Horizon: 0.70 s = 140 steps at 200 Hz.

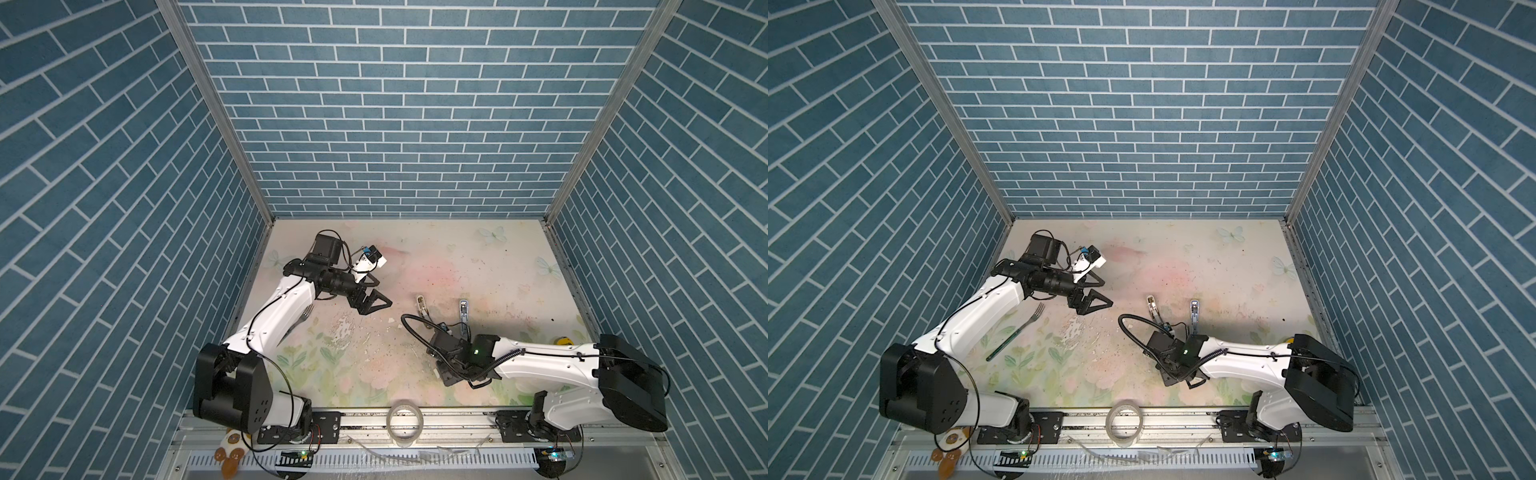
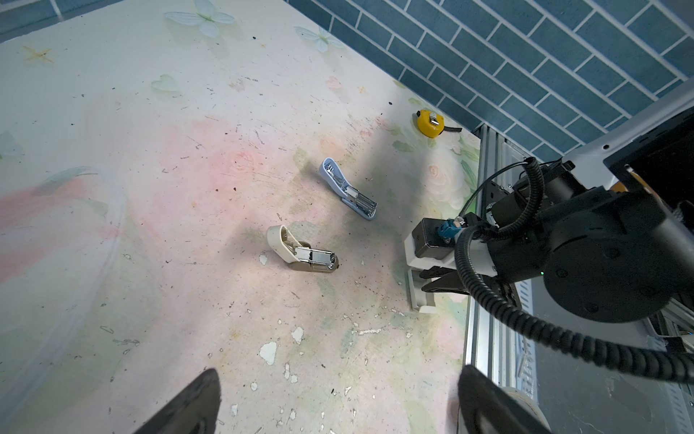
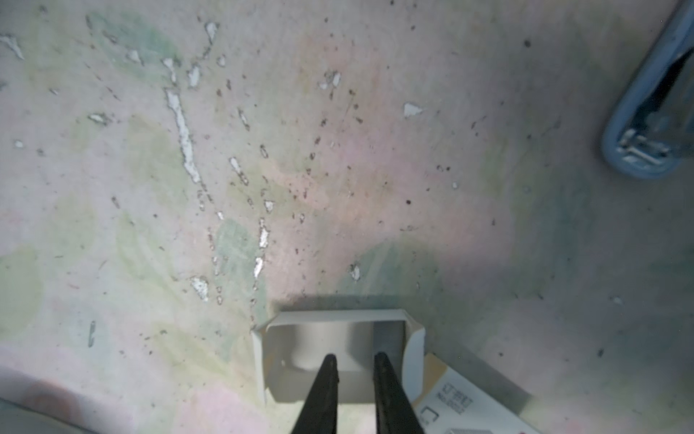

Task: Load the staples into the stapler
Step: 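Lower the open right gripper into the white box around a grey strip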

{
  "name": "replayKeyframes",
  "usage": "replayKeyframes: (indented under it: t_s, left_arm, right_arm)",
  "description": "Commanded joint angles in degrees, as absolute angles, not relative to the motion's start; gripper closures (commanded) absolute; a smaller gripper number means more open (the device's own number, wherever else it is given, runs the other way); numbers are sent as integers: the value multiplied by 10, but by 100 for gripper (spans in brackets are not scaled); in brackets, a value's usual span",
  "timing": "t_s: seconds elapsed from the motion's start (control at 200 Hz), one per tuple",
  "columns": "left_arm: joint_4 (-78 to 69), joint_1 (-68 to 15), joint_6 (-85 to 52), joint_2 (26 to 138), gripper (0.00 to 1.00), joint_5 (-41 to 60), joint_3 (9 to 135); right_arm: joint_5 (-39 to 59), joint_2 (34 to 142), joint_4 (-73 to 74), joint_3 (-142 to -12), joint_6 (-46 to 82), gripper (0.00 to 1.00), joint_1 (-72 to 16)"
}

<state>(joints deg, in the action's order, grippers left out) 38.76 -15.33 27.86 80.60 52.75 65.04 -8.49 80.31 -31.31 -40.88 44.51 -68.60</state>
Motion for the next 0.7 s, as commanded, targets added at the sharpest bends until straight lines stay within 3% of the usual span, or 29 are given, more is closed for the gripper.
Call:
replayKeyframes:
  t_s: [0.0, 0.695]
  left_arm:
    - [389, -150, 283, 793, 0, 540, 641]
    - [391, -151, 290, 795, 1, 550, 637]
  right_arm:
    - [-108, 818, -330, -423, 468, 78, -690]
    - [-170, 892, -404, -484, 480, 71, -724]
